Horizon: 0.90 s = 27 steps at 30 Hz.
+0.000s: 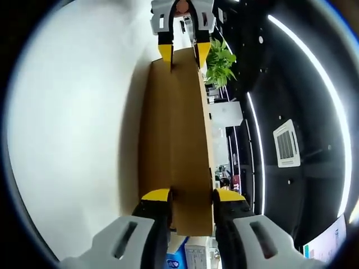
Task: Operate the shoe box by opening the lid, removing the specified soft item, and placing it in the target area until the item is outside and the box remains undamaged.
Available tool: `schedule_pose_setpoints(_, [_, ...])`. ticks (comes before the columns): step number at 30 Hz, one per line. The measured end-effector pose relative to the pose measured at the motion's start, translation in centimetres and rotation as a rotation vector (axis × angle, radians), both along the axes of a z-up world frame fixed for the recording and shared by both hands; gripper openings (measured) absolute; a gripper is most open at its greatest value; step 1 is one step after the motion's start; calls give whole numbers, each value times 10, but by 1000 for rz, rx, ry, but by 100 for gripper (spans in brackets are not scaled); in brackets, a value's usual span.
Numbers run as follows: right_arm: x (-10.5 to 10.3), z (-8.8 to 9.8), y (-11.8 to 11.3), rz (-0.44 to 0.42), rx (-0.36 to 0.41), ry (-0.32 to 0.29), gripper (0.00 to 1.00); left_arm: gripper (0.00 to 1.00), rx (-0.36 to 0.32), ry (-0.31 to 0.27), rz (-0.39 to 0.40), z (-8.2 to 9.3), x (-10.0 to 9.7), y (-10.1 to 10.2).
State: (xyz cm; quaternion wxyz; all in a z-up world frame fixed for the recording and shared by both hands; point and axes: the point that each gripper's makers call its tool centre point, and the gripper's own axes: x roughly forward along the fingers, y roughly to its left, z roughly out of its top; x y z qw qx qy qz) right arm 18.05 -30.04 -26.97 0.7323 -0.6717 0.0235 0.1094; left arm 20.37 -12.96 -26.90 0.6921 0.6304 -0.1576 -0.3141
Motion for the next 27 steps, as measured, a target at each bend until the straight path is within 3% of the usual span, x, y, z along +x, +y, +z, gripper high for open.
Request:
schedule_pose_setpoints(6, [0, 0, 0, -5, 4, 8, 28, 29, -31, 16, 11, 1, 1, 0])
schedule_pose_setpoints(9, [2, 1, -1, -3, 6, 16, 28, 29, -137, 120, 2, 5, -2, -3])
schedule_pose_setpoints(14, [3, 1, -1, -1, -2, 29, 28, 38, -237, 252, -49, 12, -20, -9])
schedule_pose_setpoints(16, [3, 1, -1, -2, -5, 36, 28, 38, -311, 369, -87, 17, -36, -10])
schedule_pose_setpoints(22, [2, 1, -1, -8, 5, 49, 28, 36, -547, 627, -173, 44, -66, -1])
schedule_pose_setpoints(27, [3, 1, -1, -16, 33, 63, 29, 47, -740, 836, -179, 65, -87, 21])
